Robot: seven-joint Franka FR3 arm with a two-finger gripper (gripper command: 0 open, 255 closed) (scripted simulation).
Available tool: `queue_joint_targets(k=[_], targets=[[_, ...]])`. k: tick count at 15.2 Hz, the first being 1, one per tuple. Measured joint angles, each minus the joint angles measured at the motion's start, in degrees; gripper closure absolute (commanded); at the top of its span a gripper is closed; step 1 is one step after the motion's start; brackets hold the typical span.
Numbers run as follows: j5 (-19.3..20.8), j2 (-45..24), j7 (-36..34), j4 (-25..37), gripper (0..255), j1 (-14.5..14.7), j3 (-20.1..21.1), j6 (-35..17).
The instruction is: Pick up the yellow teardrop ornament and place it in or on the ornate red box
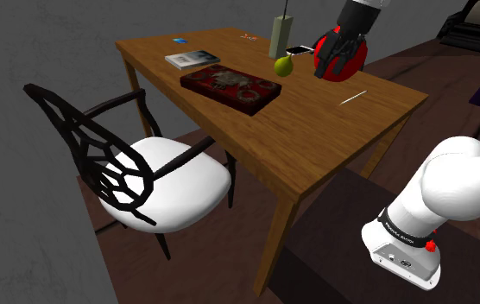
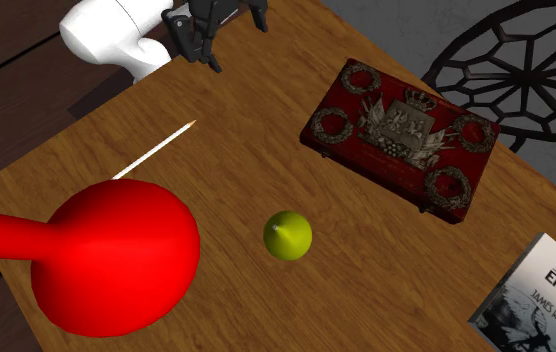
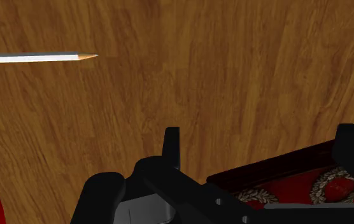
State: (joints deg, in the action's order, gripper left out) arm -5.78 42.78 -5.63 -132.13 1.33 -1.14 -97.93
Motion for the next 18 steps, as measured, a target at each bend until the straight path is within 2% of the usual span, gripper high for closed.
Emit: queue_joint_targets(k=[3, 7, 13, 18], targets=[[1.1, -2.5, 0.5, 1.3, 0, -0.3, 0.0, -1.0], [4.5, -10.2, 1.6, 5.5, 0, -1.4, 0.0, -3.9], [10.1, -22.0, 2.9, 13.9, 0, -3.2, -0.1, -6.7], [14.8, -32.9, 3.7, 23.4, 0, -4.6, -0.4, -7.8]])
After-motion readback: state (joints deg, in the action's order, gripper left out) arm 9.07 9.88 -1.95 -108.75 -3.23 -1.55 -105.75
